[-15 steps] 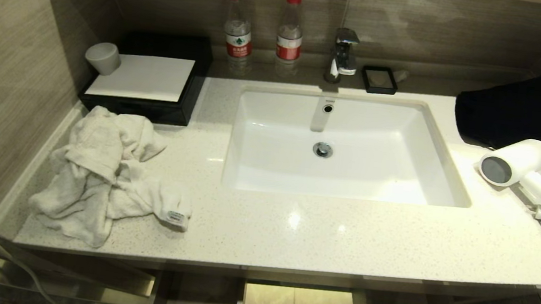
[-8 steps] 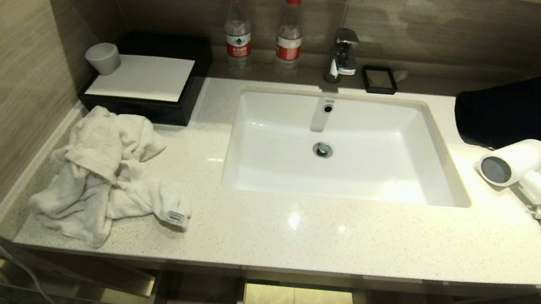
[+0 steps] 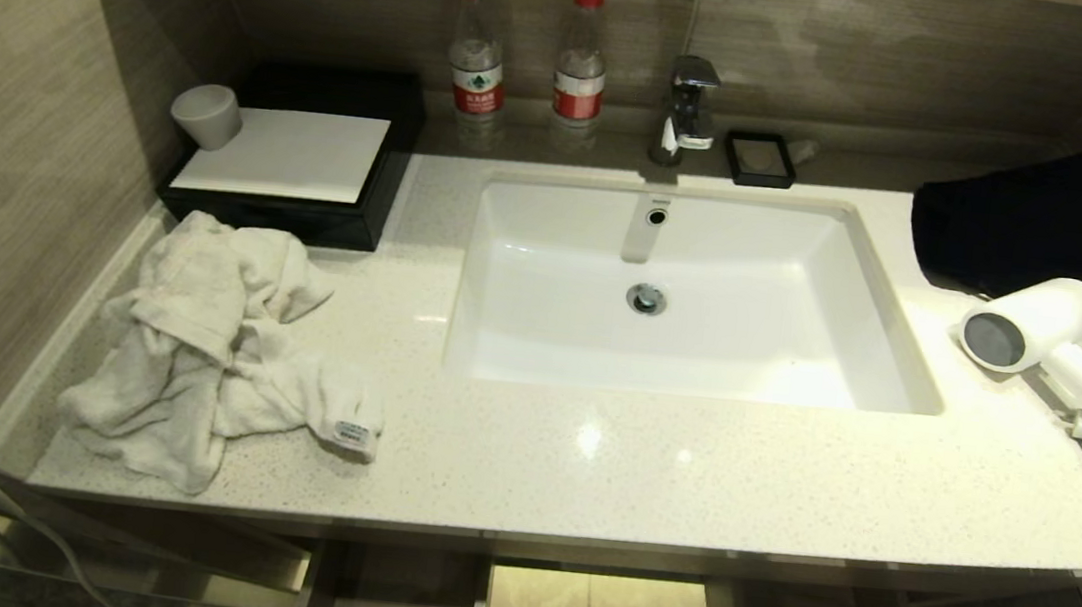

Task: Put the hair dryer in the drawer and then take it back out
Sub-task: Pick up the hairdryer

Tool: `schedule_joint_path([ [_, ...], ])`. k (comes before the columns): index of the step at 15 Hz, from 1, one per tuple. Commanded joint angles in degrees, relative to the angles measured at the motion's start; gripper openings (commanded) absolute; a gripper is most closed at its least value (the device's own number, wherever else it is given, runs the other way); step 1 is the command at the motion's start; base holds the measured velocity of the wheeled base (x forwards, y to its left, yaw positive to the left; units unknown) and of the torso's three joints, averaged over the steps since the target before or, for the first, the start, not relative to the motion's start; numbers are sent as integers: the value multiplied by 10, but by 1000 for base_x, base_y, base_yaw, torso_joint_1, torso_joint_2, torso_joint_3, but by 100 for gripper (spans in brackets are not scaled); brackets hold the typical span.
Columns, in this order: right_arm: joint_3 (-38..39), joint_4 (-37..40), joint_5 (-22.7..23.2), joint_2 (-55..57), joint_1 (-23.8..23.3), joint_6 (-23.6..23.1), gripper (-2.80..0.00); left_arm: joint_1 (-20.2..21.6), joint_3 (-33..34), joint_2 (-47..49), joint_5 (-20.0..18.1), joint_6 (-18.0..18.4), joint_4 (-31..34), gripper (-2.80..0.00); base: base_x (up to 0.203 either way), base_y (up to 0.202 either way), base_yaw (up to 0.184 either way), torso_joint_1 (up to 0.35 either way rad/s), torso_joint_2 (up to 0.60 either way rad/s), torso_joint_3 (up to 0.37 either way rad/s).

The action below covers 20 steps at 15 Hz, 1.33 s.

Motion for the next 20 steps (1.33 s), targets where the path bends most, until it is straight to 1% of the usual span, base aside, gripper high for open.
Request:
schedule_joint_path([
  [1, -38, -17, 38, 163, -44, -32, -280, 0, 1, 1, 0, 0, 0, -280, 0, 0, 0, 0, 0, 0],
  [2, -56, -28, 62, 201, -76, -61, -280, 0, 1, 1, -1, 0, 0, -280, 0, 0, 0, 0, 0, 0],
  [3, -75, -36, 76, 232, -106, -93, 0, 0, 1, 1, 0, 0, 0, -280, 0, 0, 0, 0, 0, 0],
  [4, -98, -40, 89, 264, -132, -126, 0, 0, 1, 0, 0, 0, 0, -280, 0, 0, 0, 0, 0, 0],
  [5, -120, -41, 103, 294, -151, -144, 0, 0, 1, 1, 0, 0, 0, -280, 0, 0, 0, 0, 0, 0],
  [7, -161, -46, 118, 337, -173, -164, 0, 0, 1, 1, 0, 0, 0, -280, 0, 0, 0, 0, 0, 0],
  [9, -209, -41, 122, 379, -197, -192, 0, 0, 1, 1, 0, 0, 0, -280, 0, 0, 0, 0, 0, 0],
  [11, -235, -47, 125, 408, -213, -200, 0, 0, 1, 1, 0, 0, 1, -280, 0, 0, 0, 0, 0, 0],
  [13, -257, -42, 142, 423, -232, -200, 0, 0, 1, 1, 0, 0, 1, -280, 0, 0, 0, 0, 0, 0],
  [17, -267, -40, 177, 440, -239, -202, 0, 0, 1, 1, 0, 0, 0, -280, 0, 0, 0, 0, 0, 0],
  [20, -285, -40, 180, 469, -253, -228, 0, 0, 1, 0, 0, 0, 0, -280, 0, 0, 0, 0, 0, 0],
])
